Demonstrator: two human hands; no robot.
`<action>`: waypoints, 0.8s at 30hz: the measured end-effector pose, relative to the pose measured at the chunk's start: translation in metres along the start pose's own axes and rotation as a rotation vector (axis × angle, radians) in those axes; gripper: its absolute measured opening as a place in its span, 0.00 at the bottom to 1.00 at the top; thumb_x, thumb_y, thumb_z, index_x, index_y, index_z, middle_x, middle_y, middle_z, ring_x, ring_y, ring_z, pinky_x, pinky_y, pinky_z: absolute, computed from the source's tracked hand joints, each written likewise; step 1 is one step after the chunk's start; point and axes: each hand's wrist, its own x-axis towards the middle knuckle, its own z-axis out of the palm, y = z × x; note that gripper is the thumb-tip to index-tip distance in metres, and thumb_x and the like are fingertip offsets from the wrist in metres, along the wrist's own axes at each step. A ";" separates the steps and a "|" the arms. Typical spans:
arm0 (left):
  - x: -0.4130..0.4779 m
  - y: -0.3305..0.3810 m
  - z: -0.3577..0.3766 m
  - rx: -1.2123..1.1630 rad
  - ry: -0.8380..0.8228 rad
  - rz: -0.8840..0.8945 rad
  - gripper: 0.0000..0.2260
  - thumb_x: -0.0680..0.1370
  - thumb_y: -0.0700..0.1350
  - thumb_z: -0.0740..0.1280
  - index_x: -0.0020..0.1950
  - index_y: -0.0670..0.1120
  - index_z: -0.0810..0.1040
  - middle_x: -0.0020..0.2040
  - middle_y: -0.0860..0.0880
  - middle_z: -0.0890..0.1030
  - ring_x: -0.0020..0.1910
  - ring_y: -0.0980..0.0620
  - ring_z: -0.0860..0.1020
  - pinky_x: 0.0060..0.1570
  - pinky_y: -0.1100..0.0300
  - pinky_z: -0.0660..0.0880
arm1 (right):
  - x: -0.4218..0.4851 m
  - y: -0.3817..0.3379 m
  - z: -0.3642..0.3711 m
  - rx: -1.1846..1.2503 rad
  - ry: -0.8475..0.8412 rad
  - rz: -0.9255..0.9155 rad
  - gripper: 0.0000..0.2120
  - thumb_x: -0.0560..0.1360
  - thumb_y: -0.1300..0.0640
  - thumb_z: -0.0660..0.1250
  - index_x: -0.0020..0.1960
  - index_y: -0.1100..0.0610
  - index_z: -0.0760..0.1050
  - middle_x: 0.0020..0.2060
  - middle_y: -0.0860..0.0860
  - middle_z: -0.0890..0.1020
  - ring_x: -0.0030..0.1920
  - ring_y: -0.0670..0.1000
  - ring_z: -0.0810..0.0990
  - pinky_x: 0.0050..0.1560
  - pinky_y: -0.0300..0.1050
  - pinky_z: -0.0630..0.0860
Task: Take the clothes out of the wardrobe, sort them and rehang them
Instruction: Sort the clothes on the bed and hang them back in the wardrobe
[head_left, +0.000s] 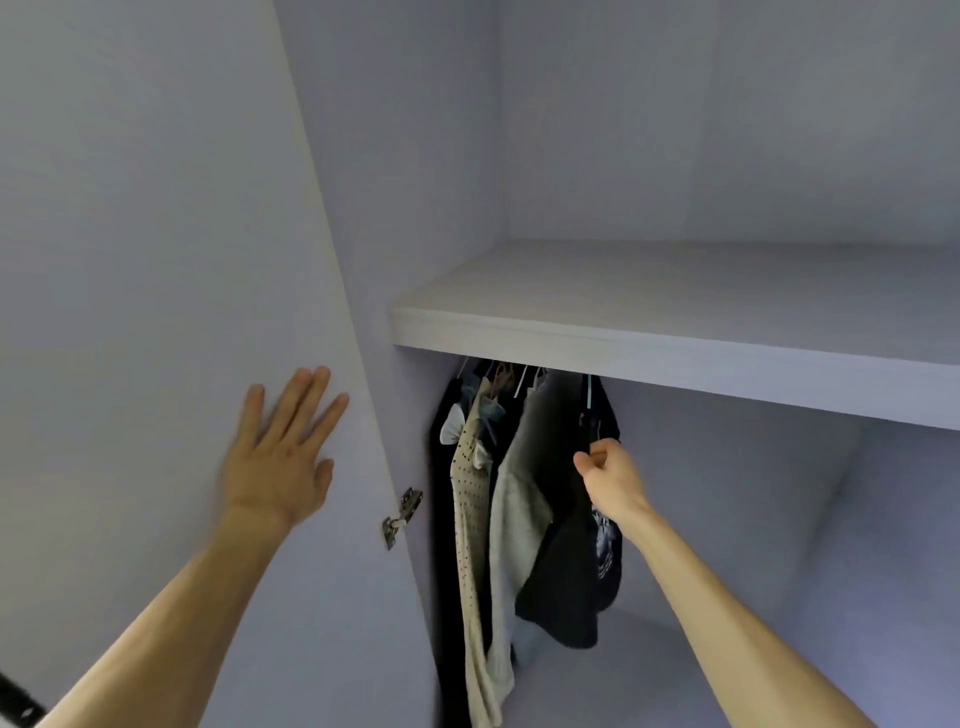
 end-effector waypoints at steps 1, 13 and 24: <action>0.000 0.001 0.004 0.027 0.015 -0.006 0.37 0.77 0.58 0.62 0.81 0.51 0.51 0.82 0.46 0.43 0.81 0.46 0.42 0.76 0.38 0.37 | 0.013 -0.003 0.002 -0.010 0.006 -0.007 0.15 0.82 0.54 0.62 0.66 0.59 0.69 0.52 0.50 0.77 0.54 0.52 0.77 0.58 0.47 0.74; 0.005 0.005 0.010 0.102 0.134 -0.039 0.32 0.78 0.58 0.48 0.82 0.53 0.47 0.82 0.46 0.41 0.81 0.46 0.41 0.76 0.38 0.37 | 0.082 0.002 0.052 -0.107 -0.067 0.061 0.15 0.83 0.56 0.60 0.67 0.61 0.68 0.54 0.55 0.77 0.52 0.53 0.75 0.53 0.45 0.71; 0.003 0.014 0.011 0.117 0.093 -0.088 0.32 0.80 0.58 0.48 0.82 0.53 0.42 0.82 0.46 0.38 0.81 0.46 0.39 0.75 0.37 0.36 | 0.067 0.031 0.093 -0.289 -0.264 -0.007 0.35 0.82 0.51 0.59 0.81 0.52 0.42 0.75 0.63 0.62 0.72 0.65 0.68 0.70 0.62 0.69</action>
